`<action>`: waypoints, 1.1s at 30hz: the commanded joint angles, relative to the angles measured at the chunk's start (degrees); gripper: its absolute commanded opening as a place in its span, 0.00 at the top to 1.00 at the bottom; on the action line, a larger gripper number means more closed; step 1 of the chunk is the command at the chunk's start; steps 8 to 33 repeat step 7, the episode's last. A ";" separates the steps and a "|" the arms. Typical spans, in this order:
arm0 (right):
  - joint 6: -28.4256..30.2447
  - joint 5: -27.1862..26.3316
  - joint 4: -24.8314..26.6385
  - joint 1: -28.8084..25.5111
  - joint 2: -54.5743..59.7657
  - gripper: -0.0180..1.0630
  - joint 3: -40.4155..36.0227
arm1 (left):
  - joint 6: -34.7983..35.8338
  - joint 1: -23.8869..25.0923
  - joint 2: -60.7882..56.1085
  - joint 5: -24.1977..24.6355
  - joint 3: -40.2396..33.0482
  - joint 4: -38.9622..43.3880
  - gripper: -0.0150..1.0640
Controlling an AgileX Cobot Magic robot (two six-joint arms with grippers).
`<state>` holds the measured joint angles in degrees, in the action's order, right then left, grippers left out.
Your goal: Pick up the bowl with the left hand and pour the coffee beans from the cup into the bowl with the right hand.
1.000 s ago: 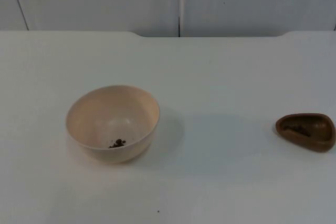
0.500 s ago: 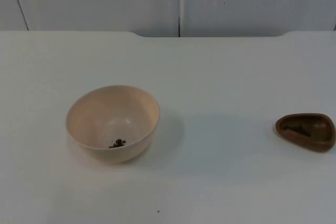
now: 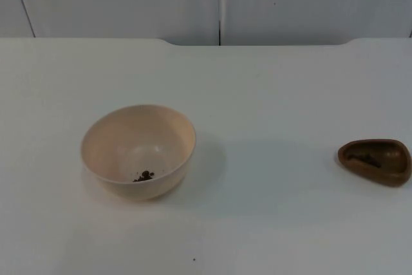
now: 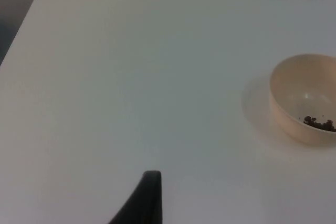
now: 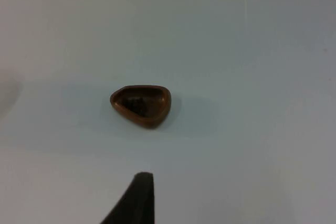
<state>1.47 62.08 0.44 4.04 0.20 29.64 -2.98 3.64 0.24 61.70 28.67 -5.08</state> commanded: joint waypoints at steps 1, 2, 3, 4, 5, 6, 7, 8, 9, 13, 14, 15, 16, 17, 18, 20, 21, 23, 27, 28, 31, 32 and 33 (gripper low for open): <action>0.53 -0.37 0.11 -0.30 -0.20 0.01 -0.05 | 0.33 0.21 -0.24 -0.22 -0.32 0.24 0.01; 0.53 -0.37 0.11 -0.30 -0.20 0.01 -0.05 | 0.33 0.21 -0.24 -0.22 -0.32 0.24 0.01; 0.53 -0.37 0.11 -0.30 -0.20 0.01 -0.05 | 0.33 0.21 -0.24 -0.22 -0.32 0.24 0.01; 0.53 -0.37 0.11 -0.30 -0.20 0.01 -0.05 | 0.33 0.21 -0.24 -0.22 -0.32 0.24 0.01; 0.53 -0.37 0.11 -0.30 -0.20 0.01 -0.05 | 0.33 0.21 -0.24 -0.22 -0.32 0.24 0.01; 0.53 -0.37 0.11 -0.30 -0.20 0.01 -0.05 | 0.33 -0.32 -0.24 -0.22 -0.32 0.21 0.01; 0.53 -0.37 0.11 -0.30 -0.20 0.01 -0.05 | 0.33 -0.76 -0.24 -0.22 -0.32 0.21 0.01; 0.53 -0.37 0.11 -0.30 -0.20 0.01 -0.05 | 0.33 -0.76 -0.24 -0.22 -0.32 0.21 0.01; 0.53 -0.37 0.11 -0.30 -0.20 0.01 -0.05 | 0.33 -0.76 -0.24 -0.22 -0.32 0.21 0.01; 0.53 -0.37 0.11 -0.30 -0.20 0.01 -0.05 | 0.33 -0.76 -0.24 -0.22 -0.32 0.21 0.01; 0.53 -0.37 0.11 -0.30 -0.20 0.01 -0.05 | 0.33 -0.76 -0.24 -0.22 -0.32 0.21 0.01; 0.53 -0.37 0.11 -0.30 -0.20 0.01 -0.05 | 0.33 -0.76 -0.24 -0.22 -0.32 0.21 0.01; 0.53 -0.37 0.11 -0.30 -0.20 0.01 -0.05 | 0.33 -0.76 -0.24 -0.22 -0.32 0.21 0.01; 0.53 -0.37 0.11 -0.30 -0.20 0.01 -0.05 | 0.33 -0.76 -0.24 -0.22 -0.32 0.21 0.01; 0.53 -0.37 0.11 -0.30 -0.20 0.01 -0.05 | 0.33 -0.76 -0.24 -0.22 -0.32 0.21 0.01; 0.53 -0.37 0.11 -0.30 -0.20 0.01 -0.05 | 0.33 -0.76 -0.24 -0.22 -0.32 0.21 0.01; 0.53 -0.37 0.11 -0.30 -0.20 0.01 -0.05 | 0.33 -0.76 -0.24 -0.22 -0.32 0.21 0.01; 0.53 -0.37 0.11 -0.30 -0.20 0.01 -0.05 | 0.33 -0.76 -0.24 -0.22 -0.32 0.21 0.01; 0.53 -0.37 0.11 -0.30 -0.20 0.01 -0.05 | 0.33 -0.76 -0.24 -0.22 -0.32 0.21 0.01; 0.53 -0.37 0.11 -0.30 -0.20 0.01 -0.05 | 0.33 -0.76 -0.24 -0.22 -0.32 0.21 0.01; 0.53 -0.37 0.11 -0.30 -0.20 0.01 -0.05 | 0.33 -0.76 -0.24 -0.22 -0.32 0.21 0.01; 0.53 -0.37 0.11 -0.30 -0.20 0.01 -0.05 | 0.33 -0.76 -0.24 -0.22 -0.32 0.21 0.01; 0.53 -0.37 0.11 -0.30 -0.20 0.01 -0.05 | 0.33 -0.76 -0.24 -0.22 -0.32 0.21 0.01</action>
